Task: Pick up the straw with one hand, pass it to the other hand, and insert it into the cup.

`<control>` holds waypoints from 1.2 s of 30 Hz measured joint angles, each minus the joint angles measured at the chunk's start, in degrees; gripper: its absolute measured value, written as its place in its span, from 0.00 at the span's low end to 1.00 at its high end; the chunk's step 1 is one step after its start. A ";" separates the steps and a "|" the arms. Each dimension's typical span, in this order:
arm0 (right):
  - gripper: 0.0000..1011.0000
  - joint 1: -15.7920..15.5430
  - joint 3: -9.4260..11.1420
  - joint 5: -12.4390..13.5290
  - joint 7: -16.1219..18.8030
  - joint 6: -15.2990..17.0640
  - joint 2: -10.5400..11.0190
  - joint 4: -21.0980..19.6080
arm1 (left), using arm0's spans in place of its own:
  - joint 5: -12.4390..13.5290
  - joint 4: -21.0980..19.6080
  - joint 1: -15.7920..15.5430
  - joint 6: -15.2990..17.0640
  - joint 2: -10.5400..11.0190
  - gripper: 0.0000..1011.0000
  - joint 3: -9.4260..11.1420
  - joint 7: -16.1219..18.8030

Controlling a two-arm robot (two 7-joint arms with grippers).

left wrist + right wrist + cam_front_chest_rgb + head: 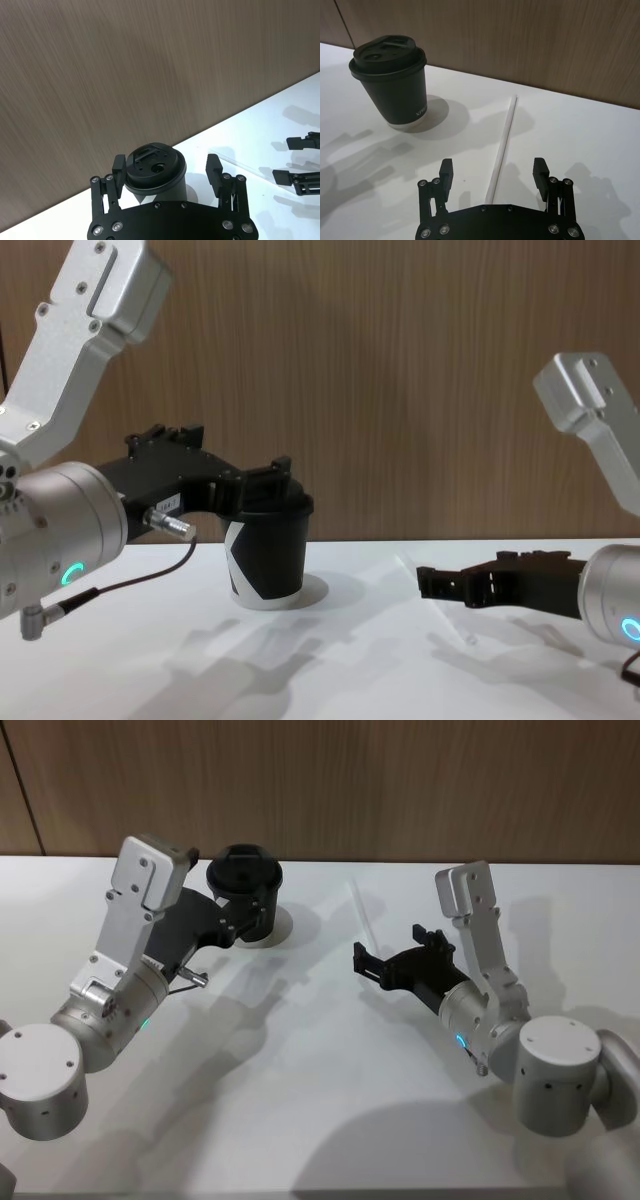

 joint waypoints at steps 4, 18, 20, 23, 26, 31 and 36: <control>0.99 0.30 -0.13 -0.51 0.01 -0.52 -0.19 0.93 | 0.00 0.00 0.00 0.00 0.00 0.99 0.00 0.00; 0.99 1.06 0.20 -1.27 -0.08 -2.01 -1.39 3.99 | 0.00 0.00 0.00 0.00 0.00 0.99 0.00 0.00; 0.99 1.11 0.30 -1.32 -0.09 -2.17 -1.62 4.40 | 0.00 0.00 0.00 0.00 0.00 0.99 0.00 0.00; 0.99 1.13 0.37 -1.42 -0.09 -2.33 -1.87 4.85 | 0.00 0.00 0.00 0.00 0.00 0.99 0.00 0.00; 0.99 1.14 0.43 -1.53 -0.08 -2.48 -2.07 5.24 | 0.00 0.00 0.00 0.00 0.00 0.99 0.00 0.00; 0.99 1.13 0.53 -1.71 0.01 -2.68 -2.33 5.76 | -0.01 0.00 0.00 0.00 0.00 0.99 0.00 0.00; 0.99 1.13 0.66 -1.88 0.11 -2.82 -2.54 6.24 | 0.00 0.00 0.00 0.00 0.00 0.99 0.00 0.00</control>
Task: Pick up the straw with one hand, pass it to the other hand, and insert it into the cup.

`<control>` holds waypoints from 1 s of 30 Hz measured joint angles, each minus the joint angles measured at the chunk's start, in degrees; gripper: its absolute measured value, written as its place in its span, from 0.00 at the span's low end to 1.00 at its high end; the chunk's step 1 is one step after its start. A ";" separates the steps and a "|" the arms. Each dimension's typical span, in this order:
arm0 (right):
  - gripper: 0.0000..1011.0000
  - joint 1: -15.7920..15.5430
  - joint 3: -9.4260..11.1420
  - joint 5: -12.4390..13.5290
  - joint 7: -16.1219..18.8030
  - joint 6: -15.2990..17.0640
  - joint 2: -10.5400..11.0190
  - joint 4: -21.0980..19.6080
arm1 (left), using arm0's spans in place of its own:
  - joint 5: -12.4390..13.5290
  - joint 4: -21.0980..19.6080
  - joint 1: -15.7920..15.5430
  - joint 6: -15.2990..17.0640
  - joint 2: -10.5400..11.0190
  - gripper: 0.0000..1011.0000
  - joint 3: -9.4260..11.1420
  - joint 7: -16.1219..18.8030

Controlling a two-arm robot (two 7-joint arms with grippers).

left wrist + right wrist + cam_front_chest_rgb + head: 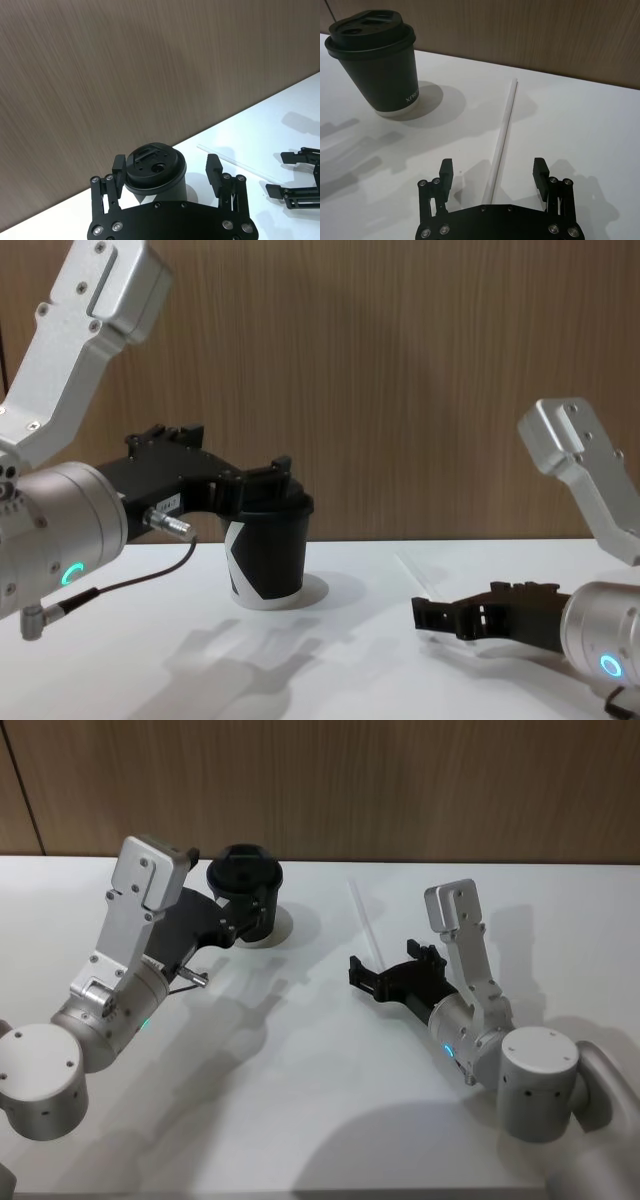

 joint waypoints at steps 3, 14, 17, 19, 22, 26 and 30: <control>0.99 0.00 0.07 -0.16 0.10 -0.10 -0.15 0.34 | 0.00 0.00 0.00 0.00 0.00 0.99 0.00 0.00; 0.99 -0.01 0.29 -0.61 0.52 -0.23 -0.49 1.02 | 0.00 0.00 0.00 0.00 0.00 0.99 0.00 0.00; 0.99 -0.01 0.36 -0.76 0.66 -0.23 -0.56 1.20 | 0.00 0.00 0.00 0.00 0.00 0.99 0.00 0.00; 0.99 0.00 0.44 -0.85 0.75 -0.23 -0.62 1.32 | 0.00 0.00 0.00 0.00 0.00 0.99 0.00 0.00; 0.99 0.03 0.54 -0.97 0.85 -0.20 -0.68 1.51 | 0.00 0.00 0.00 0.00 0.00 0.99 0.00 0.00; 0.99 0.08 0.68 -1.09 0.95 -0.16 -0.79 1.72 | 0.00 0.00 0.00 0.00 0.00 0.99 0.00 0.00; 0.99 0.15 0.81 -1.24 1.13 -0.14 -0.89 1.95 | 0.00 0.00 0.00 0.00 0.00 0.99 0.00 0.00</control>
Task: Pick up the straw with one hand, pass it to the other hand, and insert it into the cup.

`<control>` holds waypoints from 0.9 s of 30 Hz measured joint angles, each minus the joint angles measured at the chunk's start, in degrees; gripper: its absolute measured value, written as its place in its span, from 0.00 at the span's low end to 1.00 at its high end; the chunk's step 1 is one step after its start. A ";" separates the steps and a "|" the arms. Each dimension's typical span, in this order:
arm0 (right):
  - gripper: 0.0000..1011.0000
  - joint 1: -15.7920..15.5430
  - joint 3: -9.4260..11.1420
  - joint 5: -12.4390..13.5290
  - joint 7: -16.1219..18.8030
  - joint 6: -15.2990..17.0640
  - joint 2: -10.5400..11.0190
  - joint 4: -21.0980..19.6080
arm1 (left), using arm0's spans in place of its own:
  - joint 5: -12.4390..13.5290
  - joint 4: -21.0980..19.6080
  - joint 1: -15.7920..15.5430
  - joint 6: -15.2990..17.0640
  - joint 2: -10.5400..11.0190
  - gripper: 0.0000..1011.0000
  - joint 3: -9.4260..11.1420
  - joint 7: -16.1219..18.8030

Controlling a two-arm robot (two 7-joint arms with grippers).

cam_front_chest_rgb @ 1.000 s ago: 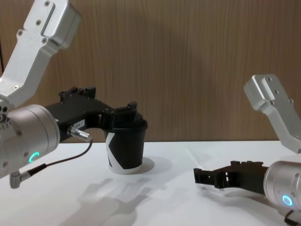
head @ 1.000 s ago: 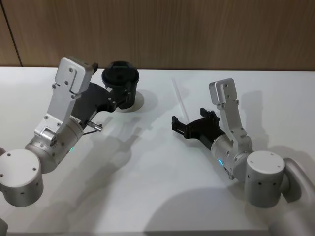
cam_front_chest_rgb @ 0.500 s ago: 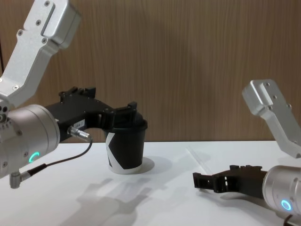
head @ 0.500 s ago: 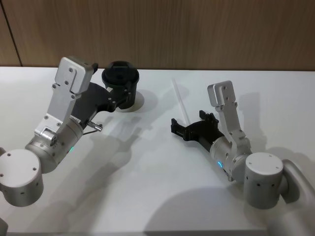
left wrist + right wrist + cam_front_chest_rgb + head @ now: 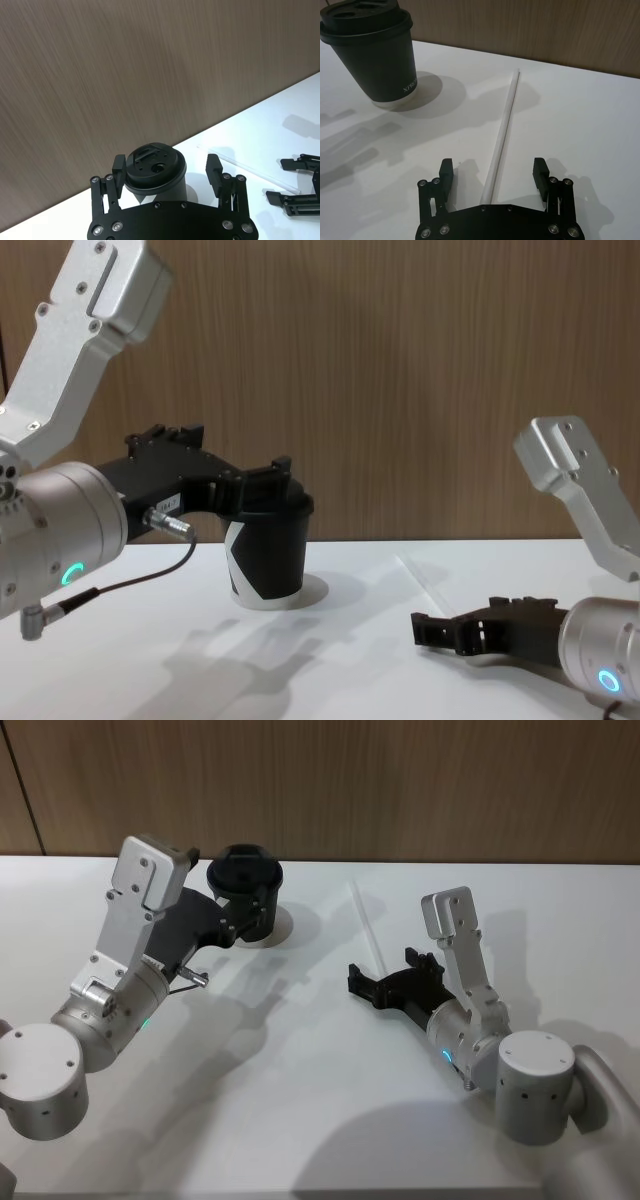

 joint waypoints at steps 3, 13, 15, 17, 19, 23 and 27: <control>0.99 0.04 0.12 -0.06 0.11 0.01 -0.09 0.14 | 0.00 0.00 0.00 0.00 0.00 0.99 0.00 0.00; 0.85 0.11 0.30 -0.23 0.29 -0.02 -0.20 0.40 | 0.00 0.00 0.00 0.00 0.00 0.99 0.00 0.00; 0.81 0.12 0.33 -0.24 0.32 -0.04 -0.22 0.43 | 0.00 0.00 0.00 0.00 0.00 0.99 0.00 0.00; 0.74 0.13 0.34 -0.26 0.33 -0.05 -0.23 0.46 | 0.00 0.00 0.00 0.00 0.00 0.99 0.00 0.00; 0.72 0.14 0.35 -0.27 0.34 -0.05 -0.24 0.49 | 0.00 0.00 0.00 0.00 0.00 0.99 0.00 0.00; 0.59 0.16 0.39 -0.30 0.38 -0.05 -0.27 0.54 | 0.00 0.00 0.00 0.00 0.00 0.99 0.00 0.00; 0.45 0.17 0.41 -0.34 0.40 -0.04 -0.29 0.56 | 0.00 0.00 0.00 0.00 0.00 0.99 0.00 0.00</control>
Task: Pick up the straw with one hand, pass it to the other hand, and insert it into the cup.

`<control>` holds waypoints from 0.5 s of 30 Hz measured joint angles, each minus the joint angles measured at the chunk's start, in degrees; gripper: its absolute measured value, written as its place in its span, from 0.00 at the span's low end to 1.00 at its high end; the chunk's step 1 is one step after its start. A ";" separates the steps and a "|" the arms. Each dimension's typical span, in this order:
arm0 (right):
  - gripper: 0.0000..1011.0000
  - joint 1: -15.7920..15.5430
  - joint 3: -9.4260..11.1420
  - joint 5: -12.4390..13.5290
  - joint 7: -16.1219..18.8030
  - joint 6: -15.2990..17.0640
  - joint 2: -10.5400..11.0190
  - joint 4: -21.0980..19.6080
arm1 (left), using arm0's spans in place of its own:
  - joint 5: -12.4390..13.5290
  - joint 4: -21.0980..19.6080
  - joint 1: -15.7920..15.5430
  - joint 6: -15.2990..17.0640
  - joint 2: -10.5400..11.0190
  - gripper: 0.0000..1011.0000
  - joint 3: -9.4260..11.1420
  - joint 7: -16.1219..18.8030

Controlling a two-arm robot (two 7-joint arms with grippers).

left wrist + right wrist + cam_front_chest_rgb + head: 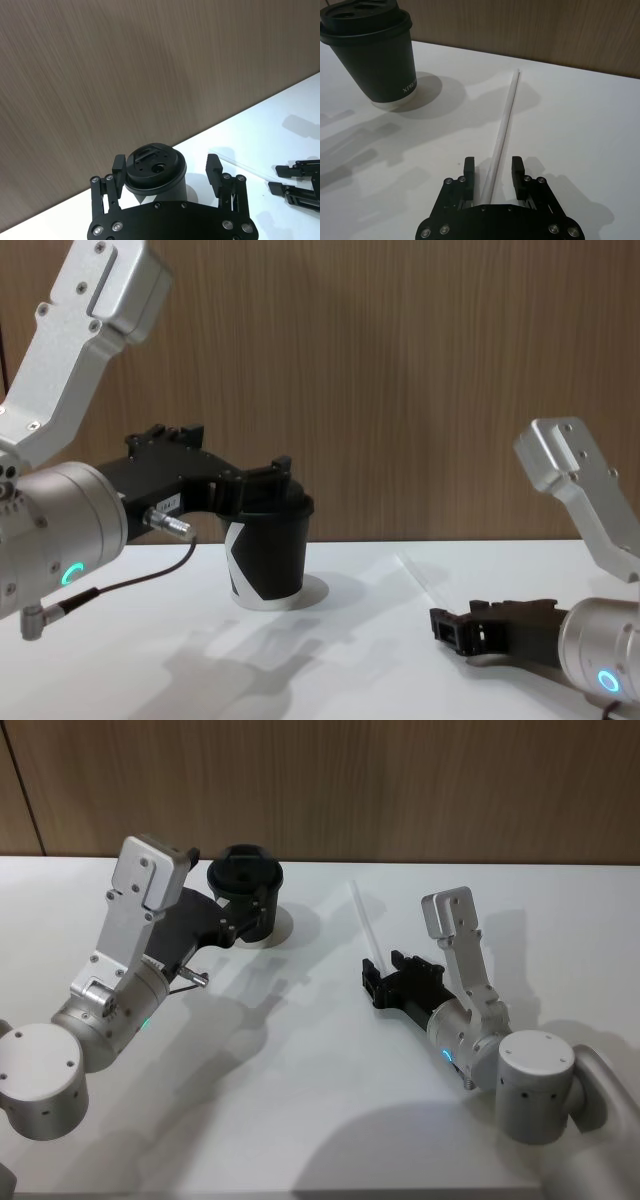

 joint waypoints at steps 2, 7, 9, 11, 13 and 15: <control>0.44 0.00 0.01 -0.01 0.01 0.00 -0.01 0.01 | 0.00 0.00 0.00 0.00 0.00 0.99 0.00 0.00; 0.37 0.00 0.03 -0.03 0.04 0.02 -0.01 0.03 | 0.00 0.00 0.00 0.00 0.00 0.99 0.00 0.00; 0.35 0.00 0.03 -0.03 0.04 0.02 0.00 0.04 | 0.00 0.00 0.00 0.00 0.00 0.99 0.00 0.00; 0.34 0.00 0.03 -0.03 0.04 0.02 0.00 0.05 | 0.00 0.00 0.00 0.00 0.00 0.99 0.00 0.00; 0.33 -0.01 0.03 -0.03 0.04 0.03 0.00 0.07 | 0.00 0.00 0.00 0.00 0.00 0.99 0.00 0.00; 0.31 0.00 0.03 -0.03 0.04 0.04 -0.01 0.07 | 0.00 0.00 0.00 0.00 0.00 0.99 0.00 0.00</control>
